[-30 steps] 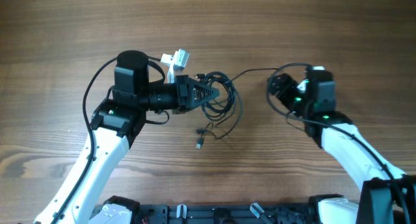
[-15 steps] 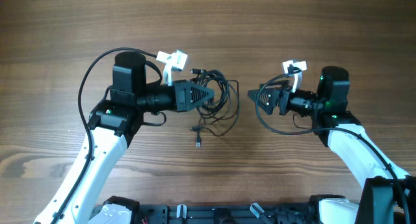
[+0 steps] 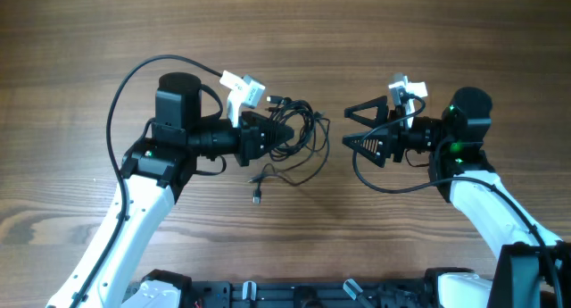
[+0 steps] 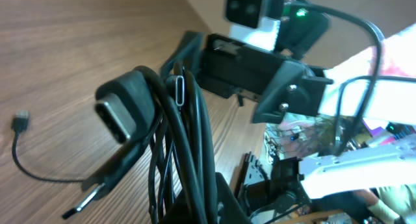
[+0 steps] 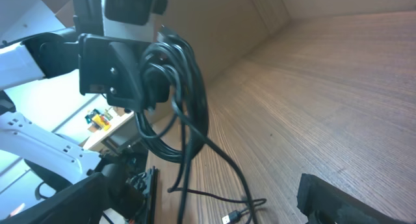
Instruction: Untangle cables
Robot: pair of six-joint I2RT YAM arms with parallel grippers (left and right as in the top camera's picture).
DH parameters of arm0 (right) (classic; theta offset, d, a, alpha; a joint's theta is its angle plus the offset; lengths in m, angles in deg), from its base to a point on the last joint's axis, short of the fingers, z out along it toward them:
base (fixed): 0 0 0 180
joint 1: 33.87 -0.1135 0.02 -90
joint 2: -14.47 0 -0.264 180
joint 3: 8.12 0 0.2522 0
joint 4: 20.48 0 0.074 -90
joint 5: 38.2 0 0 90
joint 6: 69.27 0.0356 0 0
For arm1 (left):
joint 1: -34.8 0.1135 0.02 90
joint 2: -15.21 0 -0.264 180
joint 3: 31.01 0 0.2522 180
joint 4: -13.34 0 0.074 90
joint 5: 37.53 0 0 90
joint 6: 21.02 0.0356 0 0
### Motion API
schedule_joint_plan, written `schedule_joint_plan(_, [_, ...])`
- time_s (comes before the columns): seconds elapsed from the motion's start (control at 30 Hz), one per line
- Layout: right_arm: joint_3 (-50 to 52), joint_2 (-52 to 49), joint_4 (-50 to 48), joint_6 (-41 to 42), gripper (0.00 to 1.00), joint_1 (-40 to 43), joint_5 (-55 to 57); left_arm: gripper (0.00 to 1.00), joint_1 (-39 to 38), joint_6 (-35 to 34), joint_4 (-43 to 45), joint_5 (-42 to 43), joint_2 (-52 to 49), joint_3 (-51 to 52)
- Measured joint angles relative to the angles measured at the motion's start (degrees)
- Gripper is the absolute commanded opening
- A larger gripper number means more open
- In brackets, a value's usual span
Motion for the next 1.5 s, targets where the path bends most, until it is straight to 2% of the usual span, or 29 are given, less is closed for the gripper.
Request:
schedule_joint_plan(0.1, [0.0, 0.0, -0.13, 0.04, 0.94, -0.74, 0.15, 0.04, -0.02, 0.2, 2.01, 3.17, 0.0, 0.0])
schedule_joint_plan(0.2, [0.0, 0.0, -0.35, -0.02, 0.84, -2.38, 0.15, 0.04, -0.72, 0.22, 2.4, 4.98, 0.0, 0.0])
schedule_joint_plan(0.23, [0.0, 0.0, -0.37, -0.2, 0.77, -2.91, 0.13, 0.04, -1.14, 0.2, 2.4, 5.31, 0.0, 0.0])
schedule_joint_plan(0.27, [0.0, 0.0, -0.37, -0.17, 0.67, -3.48, 0.15, 0.04, -1.7, 0.22, 2.4, 5.57, 0.0, 0.0])
schedule_joint_plan(0.3, [0.0, 0.0, -0.35, -0.5, 0.5, -4.07, 0.15, 0.04, -2.34, 0.22, 2.4, 5.68, 0.0, 0.0])
schedule_joint_plan(0.37, [0.0, 0.0, -0.35, -0.61, 0.31, -4.44, 0.13, 0.04, -2.75, 0.2, 2.43, 5.79, 0.0, 0.0])
schedule_joint_plan(0.47, [0.0, 0.0, -0.22, -0.55, 0.13, -4.35, -0.11, 0.04, -2.75, 0.2, 2.4, 5.22, 0.0, 0.0])
schedule_joint_plan(0.7, [0.0, 0.0, 0.04, 1.64, 0.08, -0.37, -7.15, 0.04, -2.78, -5.64, 2.4, -4.55, 0.0, 0.0])
schedule_joint_plan(0.8, [0.0, 0.0, 0.07, 6.08, 0.05, -0.28, -9.75, 0.04, -2.75, -11.58, 2.73, -14.36, 0.0, 0.0])
schedule_joint_plan(0.87, [0.0, 0.0, 0.07, 7.21, 0.05, -0.85, -9.75, 0.04, -2.78, -13.64, 4.24, -16.87, 0.0, 0.0])
schedule_joint_plan(0.9, [0.0, 0.0, 0.07, 7.74, 0.07, -1.44, -9.73, 0.04, -3.02, -14.49, 5.42, -17.99, 0.0, 0.0])
schedule_joint_plan(0.97, [0.0, 0.0, 0.04, 8.41, 0.3, -3.06, -9.73, 0.04, -4.04, -15.54, 7.56, -19.58, 0.0, 0.0])
schedule_joint_plan(1.0, [0.0, 0.0, 0.04, 8.55, 0.44, -3.37, -9.73, 0.04, -4.81, -15.52, 8.17, -20.04, 0.0, 0.0])
schedule_joint_plan(1.03, [0.0, 0.0, -0.2, 9.03, 0.65, -4.15, -9.7, 0.04, -5.99, -15.3, 8.79, -20.39, 0.0, 0.0])
schedule_joint_plan(1.07, [0.0, 0.0, -0.83, 9.01, 0.82, -4.28, -9.4, 0.04, -6.84, -14.8, 8.87, -20.46, 0.0, 0.0])
schedule_joint_plan(1.1, [0.0, 0.0, -1.7, 9.07, 0.93, -4.31, -9.18, 0.04, -7.82, -13.92, 8.85, -20.48, 0.0, 0.0])
schedule_joint_plan(1.17, [0.0, 0.0, -4.07, 8.92, 1.0, -3.74, -8.85, 0.04, -9.33, -11.96, 8.79, -20.63, 0.0, 0.0])
schedule_joint_plan(1.37, [0.0, 0.0, -5.9, 7.54, 1.0, 1.46, -8.63, 0.04, -10.21, -5.49, 6.91, -19.58, 0.0, 0.0])
schedule_joint_plan(1.5, [0.0, 0.0, -5.9, 5.05, 1.0, 1.99, -8.61, 0.04, -10.21, 0.39, 5.99, -9.51, 0.0, 0.0])
